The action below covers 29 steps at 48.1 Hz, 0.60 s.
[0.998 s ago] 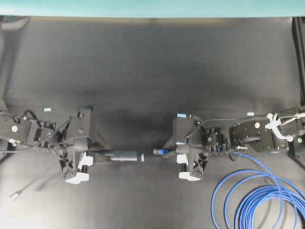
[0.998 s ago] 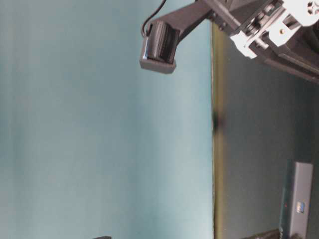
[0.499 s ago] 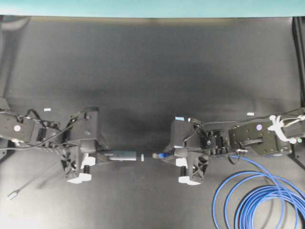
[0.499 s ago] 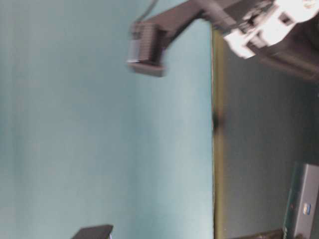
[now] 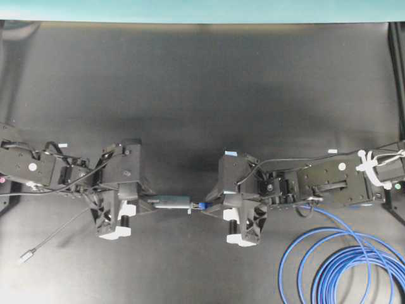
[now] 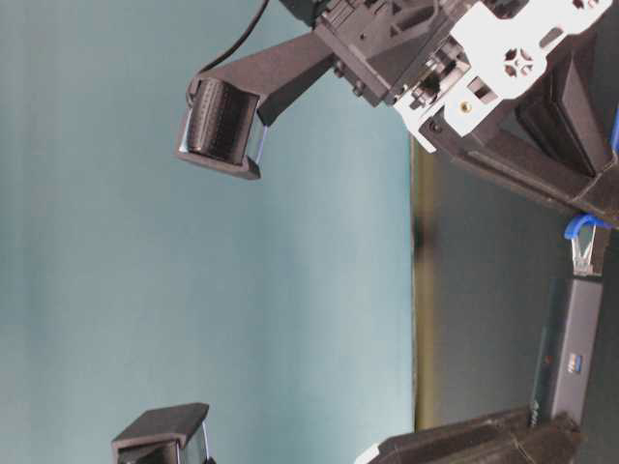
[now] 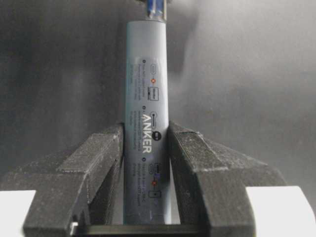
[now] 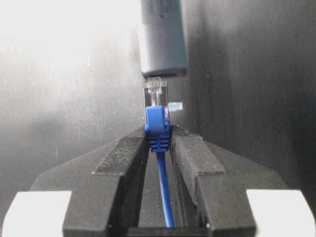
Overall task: Insert the LAN cable into the hub.
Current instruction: 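Lift both and align the blue plug with the hub's port, then push the blue plug leftward into the hub port with the right gripper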
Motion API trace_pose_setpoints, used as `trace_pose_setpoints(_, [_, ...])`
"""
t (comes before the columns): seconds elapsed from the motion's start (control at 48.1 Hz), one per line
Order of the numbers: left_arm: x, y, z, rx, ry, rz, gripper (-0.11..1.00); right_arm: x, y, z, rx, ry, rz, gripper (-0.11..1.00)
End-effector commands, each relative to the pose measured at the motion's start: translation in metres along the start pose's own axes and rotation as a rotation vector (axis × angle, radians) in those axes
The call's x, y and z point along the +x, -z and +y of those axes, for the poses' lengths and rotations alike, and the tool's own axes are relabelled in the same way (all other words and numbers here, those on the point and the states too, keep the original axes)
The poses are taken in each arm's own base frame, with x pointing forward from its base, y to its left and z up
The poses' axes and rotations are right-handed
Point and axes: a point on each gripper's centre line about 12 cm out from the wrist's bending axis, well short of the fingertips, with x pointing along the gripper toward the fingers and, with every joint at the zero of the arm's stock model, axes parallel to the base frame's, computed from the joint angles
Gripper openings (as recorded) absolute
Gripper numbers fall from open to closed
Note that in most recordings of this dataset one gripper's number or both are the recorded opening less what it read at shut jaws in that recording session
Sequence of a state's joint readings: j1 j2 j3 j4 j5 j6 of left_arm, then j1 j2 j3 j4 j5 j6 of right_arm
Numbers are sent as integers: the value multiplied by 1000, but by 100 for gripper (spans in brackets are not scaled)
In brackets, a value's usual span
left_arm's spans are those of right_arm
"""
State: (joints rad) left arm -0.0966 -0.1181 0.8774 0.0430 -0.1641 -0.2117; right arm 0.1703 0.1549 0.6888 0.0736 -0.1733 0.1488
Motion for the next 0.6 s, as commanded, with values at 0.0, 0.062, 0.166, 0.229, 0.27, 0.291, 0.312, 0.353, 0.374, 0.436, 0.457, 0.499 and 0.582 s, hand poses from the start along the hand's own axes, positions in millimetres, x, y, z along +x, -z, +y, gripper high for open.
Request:
trace_pose_setpoints(0.0, [0,-10,-2,6,7,-30,28,-1,-9,3,6,-8,-25,13])
trace_pose_setpoints(0.062, [0,-10,-2,6,7,-30,28,-1,-9,3,6,-8,-25,13])
trace_pose_setpoints(0.166, [0,-10,-3,11,9,-30,28,-1,-8,2,7,-6,-24,13])
trace_pose_setpoints(0.229, [0,-10,-3,20,9,-30,28,-1,-9,2,8,-5,-26,13])
trace_pose_setpoints(0.27, [0,-11,-4,27,11,-31,28,-1,-9,1,9,-4,-26,13])
trace_pose_setpoints(0.291, [0,-11,-4,30,11,-32,28,-1,-9,1,10,-3,-25,13])
trace_pose_setpoints(0.312, [0,-11,-4,34,11,-31,28,-1,-9,1,10,-3,-26,13])
trace_pose_setpoints(0.353, [1,-12,-4,39,11,-32,28,-1,-9,1,10,-3,-26,13])
trace_pose_setpoints(0.374, [1,-12,-4,42,11,-32,28,-1,-9,1,10,-3,-26,13])
trace_pose_setpoints(0.436, [2,-14,-5,46,11,-37,28,-1,-9,0,11,-2,-25,13])
trace_pose_setpoints(0.457, [3,-15,-5,49,13,-37,28,-1,-9,0,11,-2,-25,13])
trace_pose_setpoints(0.499, [3,-15,-5,52,13,-37,28,-1,-9,-1,12,0,-22,13])
trace_pose_setpoints(0.582, [4,-16,-6,55,13,-40,28,-1,-9,-1,11,2,-18,13])
